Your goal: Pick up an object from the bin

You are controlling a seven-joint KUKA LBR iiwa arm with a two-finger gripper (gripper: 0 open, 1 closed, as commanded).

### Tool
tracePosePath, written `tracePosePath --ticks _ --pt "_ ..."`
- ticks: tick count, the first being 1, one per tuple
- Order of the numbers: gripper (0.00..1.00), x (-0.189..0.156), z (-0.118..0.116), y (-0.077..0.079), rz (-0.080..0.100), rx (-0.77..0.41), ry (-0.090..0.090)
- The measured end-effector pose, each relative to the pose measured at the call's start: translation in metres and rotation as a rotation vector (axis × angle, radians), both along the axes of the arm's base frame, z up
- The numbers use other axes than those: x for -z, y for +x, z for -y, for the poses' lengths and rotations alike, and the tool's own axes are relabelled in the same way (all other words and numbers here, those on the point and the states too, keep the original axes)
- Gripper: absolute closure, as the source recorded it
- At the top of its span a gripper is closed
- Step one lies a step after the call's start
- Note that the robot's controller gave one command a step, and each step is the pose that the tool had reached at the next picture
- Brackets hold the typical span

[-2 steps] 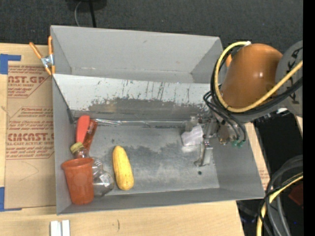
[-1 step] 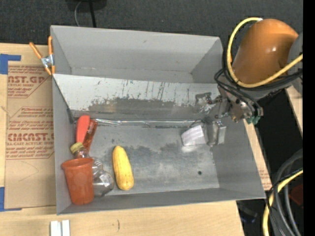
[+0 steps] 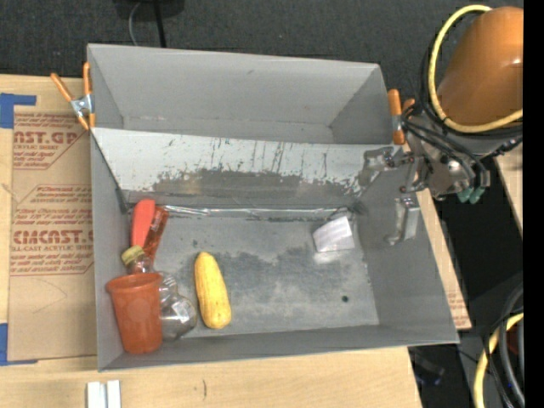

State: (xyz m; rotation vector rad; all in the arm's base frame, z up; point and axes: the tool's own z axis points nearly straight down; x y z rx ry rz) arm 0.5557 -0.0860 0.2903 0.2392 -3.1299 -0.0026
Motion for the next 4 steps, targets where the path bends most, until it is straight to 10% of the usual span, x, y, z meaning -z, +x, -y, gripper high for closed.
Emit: tracePosePath --ticks 1,3,4 --pt "0.00 0.016 0.012 -0.002 0.017 0.268 -0.001" --pt "0.00 0.075 0.003 0.000 0.011 0.048 -0.001" --pt "0.00 0.124 -0.002 0.002 0.014 0.267 -0.001"
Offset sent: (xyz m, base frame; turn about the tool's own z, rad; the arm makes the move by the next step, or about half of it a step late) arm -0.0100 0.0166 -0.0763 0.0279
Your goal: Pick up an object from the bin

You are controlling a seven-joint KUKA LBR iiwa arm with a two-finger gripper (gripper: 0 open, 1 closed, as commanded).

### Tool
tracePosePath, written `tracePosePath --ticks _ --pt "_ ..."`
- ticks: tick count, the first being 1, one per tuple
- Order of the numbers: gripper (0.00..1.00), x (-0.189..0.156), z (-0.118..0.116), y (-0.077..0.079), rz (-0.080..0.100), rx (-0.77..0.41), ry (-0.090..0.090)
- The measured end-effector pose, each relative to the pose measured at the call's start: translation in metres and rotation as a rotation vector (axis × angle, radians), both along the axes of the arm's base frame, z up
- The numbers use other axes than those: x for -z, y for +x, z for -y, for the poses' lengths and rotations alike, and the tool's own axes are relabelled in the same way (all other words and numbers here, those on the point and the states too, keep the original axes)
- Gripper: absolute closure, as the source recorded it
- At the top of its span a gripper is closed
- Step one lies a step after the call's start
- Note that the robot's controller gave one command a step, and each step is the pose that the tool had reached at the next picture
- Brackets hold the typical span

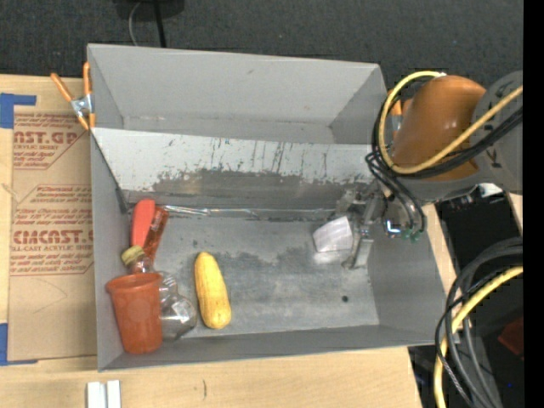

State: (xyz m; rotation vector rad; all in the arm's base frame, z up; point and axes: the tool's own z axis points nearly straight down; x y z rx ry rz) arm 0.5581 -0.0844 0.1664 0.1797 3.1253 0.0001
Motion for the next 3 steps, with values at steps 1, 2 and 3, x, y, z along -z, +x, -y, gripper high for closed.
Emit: tracePosePath --ticks 1,2,3 --pt "0.00 0.033 -0.012 0.001 -0.006 -0.102 -0.001" --pt "0.00 0.055 0.002 0.010 0.000 -0.160 0.000" --pt "0.00 0.044 0.016 0.009 -0.008 0.052 0.003"
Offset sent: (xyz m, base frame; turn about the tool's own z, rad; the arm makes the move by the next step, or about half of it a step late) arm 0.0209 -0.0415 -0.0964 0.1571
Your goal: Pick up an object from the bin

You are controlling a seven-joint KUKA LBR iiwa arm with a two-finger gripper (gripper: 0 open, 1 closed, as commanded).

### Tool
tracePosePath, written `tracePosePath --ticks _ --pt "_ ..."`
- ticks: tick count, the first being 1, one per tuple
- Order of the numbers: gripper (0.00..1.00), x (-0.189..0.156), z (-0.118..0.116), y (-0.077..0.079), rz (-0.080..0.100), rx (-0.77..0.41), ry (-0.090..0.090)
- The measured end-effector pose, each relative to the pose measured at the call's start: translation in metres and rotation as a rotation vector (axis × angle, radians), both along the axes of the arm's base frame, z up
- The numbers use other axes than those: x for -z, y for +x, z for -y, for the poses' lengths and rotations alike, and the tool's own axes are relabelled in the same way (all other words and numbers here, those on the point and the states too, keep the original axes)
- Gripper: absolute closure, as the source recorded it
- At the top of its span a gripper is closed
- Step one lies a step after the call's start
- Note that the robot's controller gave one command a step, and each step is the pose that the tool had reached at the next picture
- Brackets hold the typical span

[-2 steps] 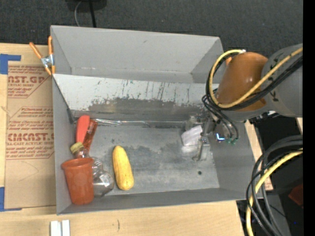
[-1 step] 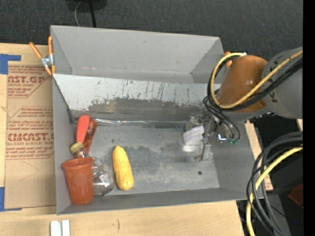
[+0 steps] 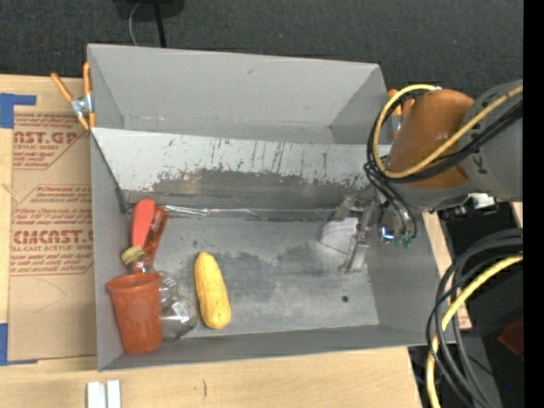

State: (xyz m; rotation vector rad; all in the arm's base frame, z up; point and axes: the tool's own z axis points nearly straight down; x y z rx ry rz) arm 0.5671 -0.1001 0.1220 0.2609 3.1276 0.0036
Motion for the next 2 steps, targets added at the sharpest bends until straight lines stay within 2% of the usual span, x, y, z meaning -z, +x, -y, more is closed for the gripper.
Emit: tracePosePath --ticks 1,2 --pt "1.00 0.0388 0.0482 0.0048 0.018 -0.455 0.001" --pt "1.00 0.0388 0.0482 0.0048 0.019 -0.455 0.001"
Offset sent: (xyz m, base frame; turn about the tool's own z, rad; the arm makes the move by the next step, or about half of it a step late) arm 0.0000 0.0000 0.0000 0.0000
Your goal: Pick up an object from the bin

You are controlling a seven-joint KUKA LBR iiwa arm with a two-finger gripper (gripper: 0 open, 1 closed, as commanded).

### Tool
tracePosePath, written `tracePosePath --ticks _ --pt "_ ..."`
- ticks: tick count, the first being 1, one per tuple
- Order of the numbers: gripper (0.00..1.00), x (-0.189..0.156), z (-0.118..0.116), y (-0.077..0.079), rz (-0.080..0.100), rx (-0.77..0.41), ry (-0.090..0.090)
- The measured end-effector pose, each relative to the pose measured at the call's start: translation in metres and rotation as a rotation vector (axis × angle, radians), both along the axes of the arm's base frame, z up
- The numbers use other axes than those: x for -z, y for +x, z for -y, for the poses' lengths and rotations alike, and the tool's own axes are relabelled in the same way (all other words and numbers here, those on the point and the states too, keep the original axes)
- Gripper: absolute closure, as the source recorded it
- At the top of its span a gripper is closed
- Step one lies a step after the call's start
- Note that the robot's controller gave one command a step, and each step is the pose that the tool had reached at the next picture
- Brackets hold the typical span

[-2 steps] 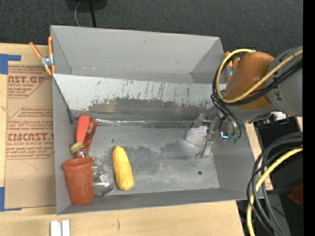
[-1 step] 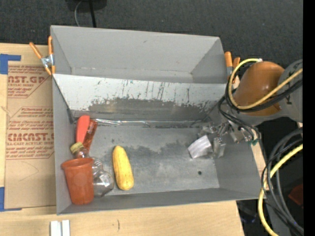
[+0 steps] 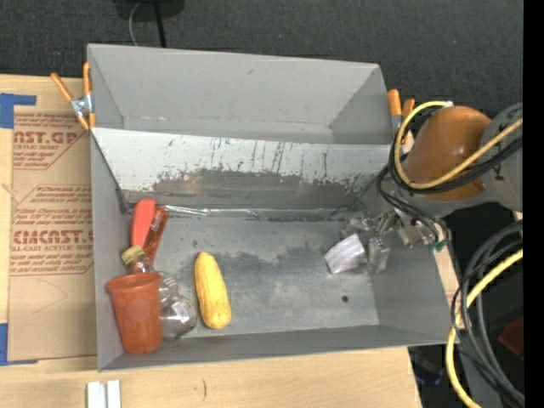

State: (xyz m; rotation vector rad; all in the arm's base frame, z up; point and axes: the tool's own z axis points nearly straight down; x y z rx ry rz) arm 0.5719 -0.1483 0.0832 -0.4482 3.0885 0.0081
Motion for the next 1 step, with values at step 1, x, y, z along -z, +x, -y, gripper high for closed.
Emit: tracePosePath --ticks 1 --pt "1.00 0.0019 -0.0045 -0.0008 0.009 -0.068 -0.004"
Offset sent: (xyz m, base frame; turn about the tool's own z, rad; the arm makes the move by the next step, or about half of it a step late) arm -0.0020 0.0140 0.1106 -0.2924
